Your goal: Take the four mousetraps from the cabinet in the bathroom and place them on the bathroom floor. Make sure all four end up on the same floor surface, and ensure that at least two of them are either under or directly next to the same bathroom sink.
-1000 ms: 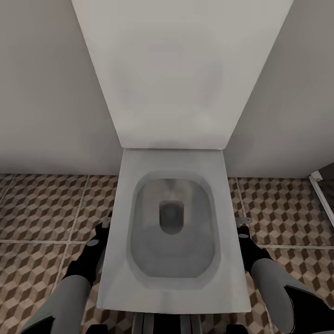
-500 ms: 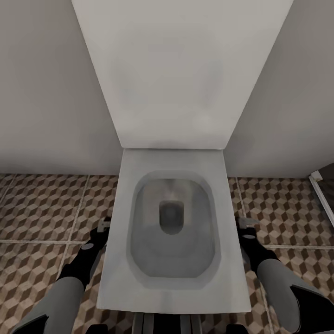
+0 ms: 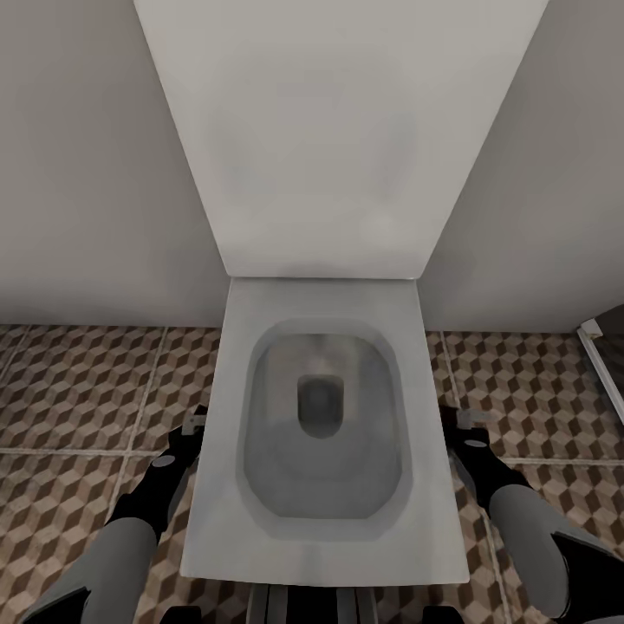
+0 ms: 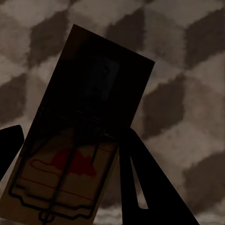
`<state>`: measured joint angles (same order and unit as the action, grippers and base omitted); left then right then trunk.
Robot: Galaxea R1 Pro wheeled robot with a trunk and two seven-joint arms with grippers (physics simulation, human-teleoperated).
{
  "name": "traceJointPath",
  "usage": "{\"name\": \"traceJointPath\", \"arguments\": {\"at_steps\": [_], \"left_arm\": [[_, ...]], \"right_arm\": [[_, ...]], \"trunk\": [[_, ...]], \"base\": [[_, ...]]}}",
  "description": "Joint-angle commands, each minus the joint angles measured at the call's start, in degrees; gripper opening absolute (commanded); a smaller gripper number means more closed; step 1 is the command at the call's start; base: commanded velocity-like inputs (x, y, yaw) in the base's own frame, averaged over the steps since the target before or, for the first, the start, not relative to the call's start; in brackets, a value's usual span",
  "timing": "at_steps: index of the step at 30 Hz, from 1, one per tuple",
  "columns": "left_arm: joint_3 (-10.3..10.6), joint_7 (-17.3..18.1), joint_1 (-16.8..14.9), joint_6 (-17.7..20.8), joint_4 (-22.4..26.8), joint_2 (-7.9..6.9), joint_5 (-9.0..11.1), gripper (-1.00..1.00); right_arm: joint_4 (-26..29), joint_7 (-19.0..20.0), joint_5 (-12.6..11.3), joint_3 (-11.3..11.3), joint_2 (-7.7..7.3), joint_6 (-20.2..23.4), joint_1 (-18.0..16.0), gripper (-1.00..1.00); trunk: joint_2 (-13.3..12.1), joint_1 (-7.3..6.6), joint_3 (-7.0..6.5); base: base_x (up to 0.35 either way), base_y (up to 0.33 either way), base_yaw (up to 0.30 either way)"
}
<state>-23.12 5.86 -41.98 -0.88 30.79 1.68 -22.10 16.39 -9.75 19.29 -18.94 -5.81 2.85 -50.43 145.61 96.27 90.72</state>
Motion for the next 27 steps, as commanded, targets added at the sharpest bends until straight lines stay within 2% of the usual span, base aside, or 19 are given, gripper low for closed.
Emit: {"name": "traceJointPath", "arguments": {"at_steps": [1,5,10,27], "left_arm": [[-0.5,0.7,0.0,-0.1,0.1,0.1,-0.5,-1.0],[-0.5,0.7,0.0,-0.1,0.1,0.11,-0.5,-1.0],[-0.4,0.7,0.0,-0.1,0.1,0.15,-0.5,-1.0],[-0.3,0.9,0.0,-0.1,0.0,0.16,-0.5,-1.0]], "right_arm": [[0.1,-0.1,0.5,-0.6,-0.05,0.3,0.0,-1.0],[0.0,-0.1,0.5,-1.7,-0.75,0.2,0.0,-1.0],[0.0,-0.1,0.5,-2.1,-1.12,0.2,0.0,-1.0],[-3.1,-0.1,0.6,-2.1,-1.24,-0.2,0.0,-1.0]], "trunk": [[0.0,-0.01,0.03],[0.0,-0.01,0.03],[0.0,-0.01,0.03],[0.0,-0.01,0.03]], "base": [[0.0,0.0,0.0],[0.0,0.0,0.0],[0.0,0.0,0.0],[0.0,0.0,0.0]]}}
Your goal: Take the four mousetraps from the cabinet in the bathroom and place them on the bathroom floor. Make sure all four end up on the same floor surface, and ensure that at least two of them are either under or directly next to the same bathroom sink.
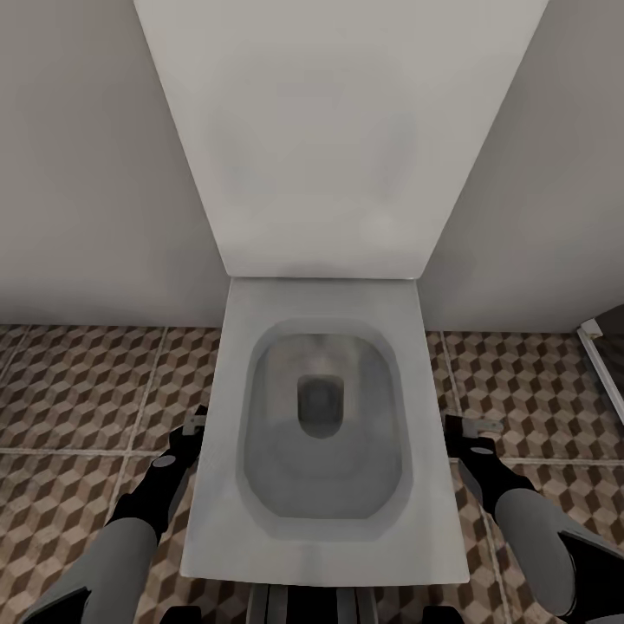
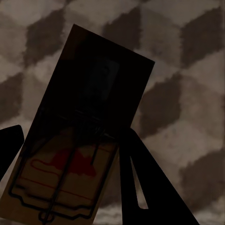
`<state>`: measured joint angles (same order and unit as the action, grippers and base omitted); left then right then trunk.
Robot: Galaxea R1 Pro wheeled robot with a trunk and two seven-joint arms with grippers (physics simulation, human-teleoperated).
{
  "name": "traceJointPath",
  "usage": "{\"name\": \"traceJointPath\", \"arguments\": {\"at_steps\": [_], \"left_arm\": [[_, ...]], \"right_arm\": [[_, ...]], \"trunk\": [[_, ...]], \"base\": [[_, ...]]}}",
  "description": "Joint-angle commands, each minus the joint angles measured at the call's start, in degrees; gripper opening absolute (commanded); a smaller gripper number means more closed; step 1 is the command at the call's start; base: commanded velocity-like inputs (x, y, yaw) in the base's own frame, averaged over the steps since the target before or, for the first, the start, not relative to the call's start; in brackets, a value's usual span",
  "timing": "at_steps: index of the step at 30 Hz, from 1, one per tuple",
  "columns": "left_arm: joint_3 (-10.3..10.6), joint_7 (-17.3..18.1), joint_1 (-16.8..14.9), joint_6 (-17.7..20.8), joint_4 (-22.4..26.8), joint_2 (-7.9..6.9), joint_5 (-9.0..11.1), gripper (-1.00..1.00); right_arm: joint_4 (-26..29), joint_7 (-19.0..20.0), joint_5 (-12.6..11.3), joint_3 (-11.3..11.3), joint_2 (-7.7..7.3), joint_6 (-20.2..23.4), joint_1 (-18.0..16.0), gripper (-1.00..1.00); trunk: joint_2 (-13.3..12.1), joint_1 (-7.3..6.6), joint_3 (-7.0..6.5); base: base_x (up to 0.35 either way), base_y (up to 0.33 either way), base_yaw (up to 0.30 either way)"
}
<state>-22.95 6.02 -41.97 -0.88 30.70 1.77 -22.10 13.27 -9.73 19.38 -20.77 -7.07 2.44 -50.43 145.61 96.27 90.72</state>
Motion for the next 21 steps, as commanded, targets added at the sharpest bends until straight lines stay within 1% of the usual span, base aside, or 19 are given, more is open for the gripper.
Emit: {"name": "traceJointPath", "arguments": {"at_steps": [1,12,21], "left_arm": [[-0.5,0.7,0.0,-0.1,0.1,0.08,-0.5,-1.0],[-0.5,0.7,0.0,-0.1,0.1,0.08,-0.5,-1.0],[-0.5,0.7,0.0,-0.1,0.1,0.08,-0.5,-1.0]], "right_arm": [[0.0,-0.1,0.5,-0.3,0.03,0.2,0.0,-1.0],[-0.4,-0.1,0.6,-0.2,0.48,0.3,0.0,-1.0],[-2.6,-0.1,0.6,-0.1,0.26,0.2,0.0,-1.0]], "trunk": [[0.0,-0.01,0.03],[0.0,-0.01,0.03],[0.0,-0.01,0.03]], "base": [[0.0,0.0,0.0],[0.0,0.0,0.0],[0.0,0.0,0.0]]}}
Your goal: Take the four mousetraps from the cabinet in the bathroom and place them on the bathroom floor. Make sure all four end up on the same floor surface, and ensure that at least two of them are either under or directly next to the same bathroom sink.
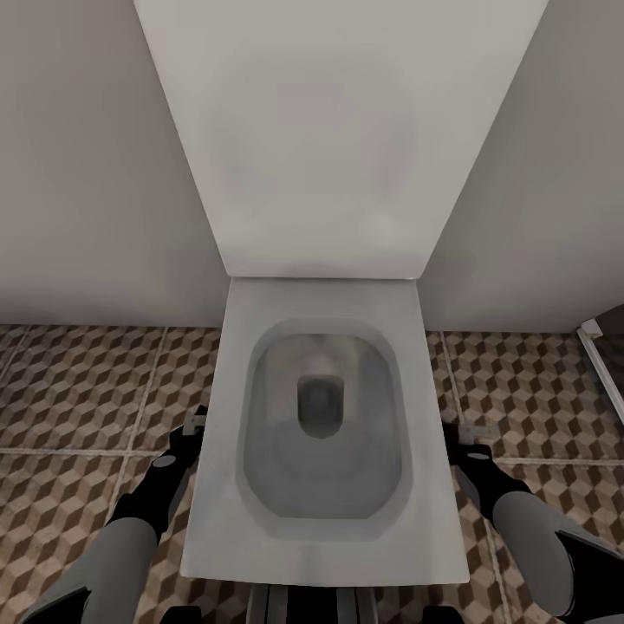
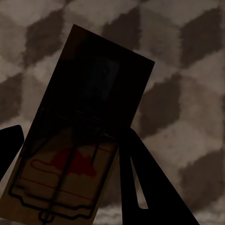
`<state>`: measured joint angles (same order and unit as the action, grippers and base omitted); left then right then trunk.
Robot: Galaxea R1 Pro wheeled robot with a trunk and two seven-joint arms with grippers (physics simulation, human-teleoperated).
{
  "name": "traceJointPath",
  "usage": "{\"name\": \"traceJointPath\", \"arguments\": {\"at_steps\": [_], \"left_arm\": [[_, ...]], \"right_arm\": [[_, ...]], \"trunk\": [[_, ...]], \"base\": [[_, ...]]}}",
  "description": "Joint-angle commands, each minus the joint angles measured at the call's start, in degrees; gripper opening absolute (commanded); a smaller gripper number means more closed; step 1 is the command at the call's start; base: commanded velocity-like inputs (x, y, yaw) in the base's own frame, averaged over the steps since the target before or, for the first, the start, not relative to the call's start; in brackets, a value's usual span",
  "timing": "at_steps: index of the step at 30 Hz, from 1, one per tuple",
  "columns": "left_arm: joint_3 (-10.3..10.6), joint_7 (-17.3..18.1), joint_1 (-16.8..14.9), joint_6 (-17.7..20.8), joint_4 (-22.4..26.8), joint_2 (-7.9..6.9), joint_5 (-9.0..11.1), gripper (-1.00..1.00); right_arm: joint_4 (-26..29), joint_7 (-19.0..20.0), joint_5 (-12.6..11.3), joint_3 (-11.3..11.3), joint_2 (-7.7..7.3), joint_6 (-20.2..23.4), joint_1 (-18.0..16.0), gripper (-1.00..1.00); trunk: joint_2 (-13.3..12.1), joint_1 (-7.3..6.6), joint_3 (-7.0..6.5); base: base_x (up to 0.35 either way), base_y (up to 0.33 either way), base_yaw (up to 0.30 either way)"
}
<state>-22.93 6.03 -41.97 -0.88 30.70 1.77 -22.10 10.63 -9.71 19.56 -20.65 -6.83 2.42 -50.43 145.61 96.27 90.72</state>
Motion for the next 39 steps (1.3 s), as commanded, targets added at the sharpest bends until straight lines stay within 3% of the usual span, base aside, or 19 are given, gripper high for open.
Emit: {"name": "traceJointPath", "arguments": {"at_steps": [1,39], "left_arm": [[-0.5,0.7,0.0,-0.1,0.1,0.11,-0.5,-1.0],[-0.5,0.7,0.0,-0.1,0.1,0.08,-0.5,-1.0]], "right_arm": [[-0.2,-0.1,0.5,-0.3,0.04,0.2,0.0,-1.0],[-3.0,-0.1,0.7,0.1,-0.11,0.4,0.0,-1.0]], "trunk": [[0.0,-0.01,0.03],[0.0,-0.01,0.03]], "base": [[0.0,0.0,0.0],[0.0,0.0,0.0]]}}
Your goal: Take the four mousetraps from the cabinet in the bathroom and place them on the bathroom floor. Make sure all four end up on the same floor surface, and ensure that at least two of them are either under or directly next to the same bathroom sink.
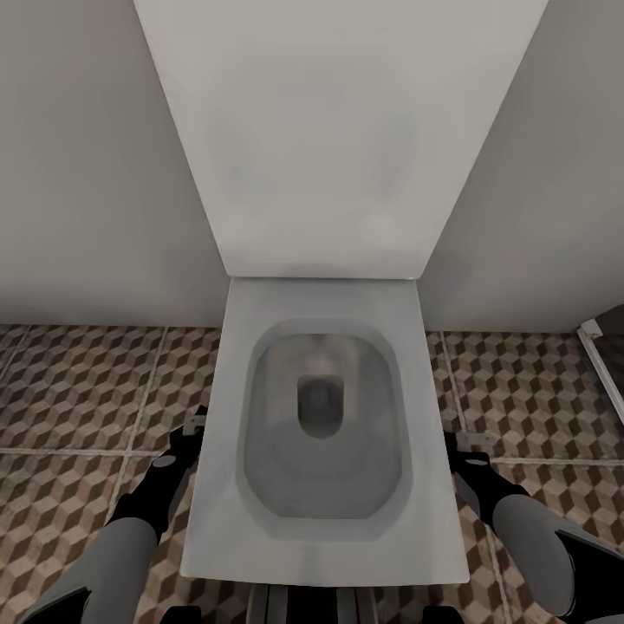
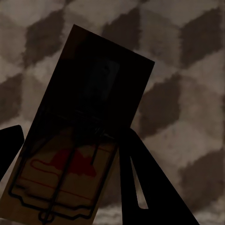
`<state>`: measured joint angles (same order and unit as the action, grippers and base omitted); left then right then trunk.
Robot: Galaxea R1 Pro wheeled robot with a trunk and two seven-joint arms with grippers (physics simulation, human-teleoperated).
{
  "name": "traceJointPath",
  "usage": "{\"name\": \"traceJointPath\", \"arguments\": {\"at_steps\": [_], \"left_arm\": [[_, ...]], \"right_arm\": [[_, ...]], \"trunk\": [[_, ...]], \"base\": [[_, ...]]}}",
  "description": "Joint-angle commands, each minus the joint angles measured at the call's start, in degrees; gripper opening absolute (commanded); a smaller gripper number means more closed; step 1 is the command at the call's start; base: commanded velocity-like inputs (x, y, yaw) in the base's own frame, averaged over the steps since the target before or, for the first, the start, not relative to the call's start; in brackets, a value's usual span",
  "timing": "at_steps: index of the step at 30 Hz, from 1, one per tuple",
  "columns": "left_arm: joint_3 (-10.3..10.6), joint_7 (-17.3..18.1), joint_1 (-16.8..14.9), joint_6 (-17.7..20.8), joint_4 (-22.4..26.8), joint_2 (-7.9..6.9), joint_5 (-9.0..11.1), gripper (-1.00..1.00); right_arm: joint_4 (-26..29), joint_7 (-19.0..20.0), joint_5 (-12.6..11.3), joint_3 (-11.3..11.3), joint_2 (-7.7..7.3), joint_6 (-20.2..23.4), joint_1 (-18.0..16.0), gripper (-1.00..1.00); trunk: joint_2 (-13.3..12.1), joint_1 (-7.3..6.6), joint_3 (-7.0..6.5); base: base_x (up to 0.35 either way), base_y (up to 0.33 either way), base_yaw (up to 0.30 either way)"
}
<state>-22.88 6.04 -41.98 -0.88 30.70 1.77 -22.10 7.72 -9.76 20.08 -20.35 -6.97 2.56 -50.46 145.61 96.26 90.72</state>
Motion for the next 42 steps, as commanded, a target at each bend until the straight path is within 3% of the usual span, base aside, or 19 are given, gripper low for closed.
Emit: {"name": "traceJointPath", "arguments": {"at_steps": [1,24,25,42], "left_arm": [[-0.5,0.7,0.0,-0.1,0.1,0.08,-0.5,-1.0],[-0.6,0.7,0.0,-0.1,0.1,0.08,-0.5,-1.0],[-0.6,0.7,0.0,-0.1,0.1,0.08,-0.5,-1.0],[-0.5,0.7,0.0,-0.1,0.1,0.11,-0.5,-1.0]], "right_arm": [[-0.2,-0.1,0.2,-0.2,0.03,0.2,0.0,-1.0],[-0.6,-0.1,0.2,-0.1,0.03,0.5,0.0,-1.0],[-0.6,-0.1,0.2,-0.1,0.03,0.6,0.0,1.0],[-0.6,-0.1,0.2,0.0,0.03,0.9,0.0,1.0]], "trunk": [[0.0,0.0,0.03],[0.0,0.0,0.03],[0.0,0.0,0.03],[0.0,0.0,0.03]], "base": [[0.0,0.0,0.0],[0.0,0.0,0.0],[0.0,0.0,0.0],[0.0,0.0,0.0]]}}
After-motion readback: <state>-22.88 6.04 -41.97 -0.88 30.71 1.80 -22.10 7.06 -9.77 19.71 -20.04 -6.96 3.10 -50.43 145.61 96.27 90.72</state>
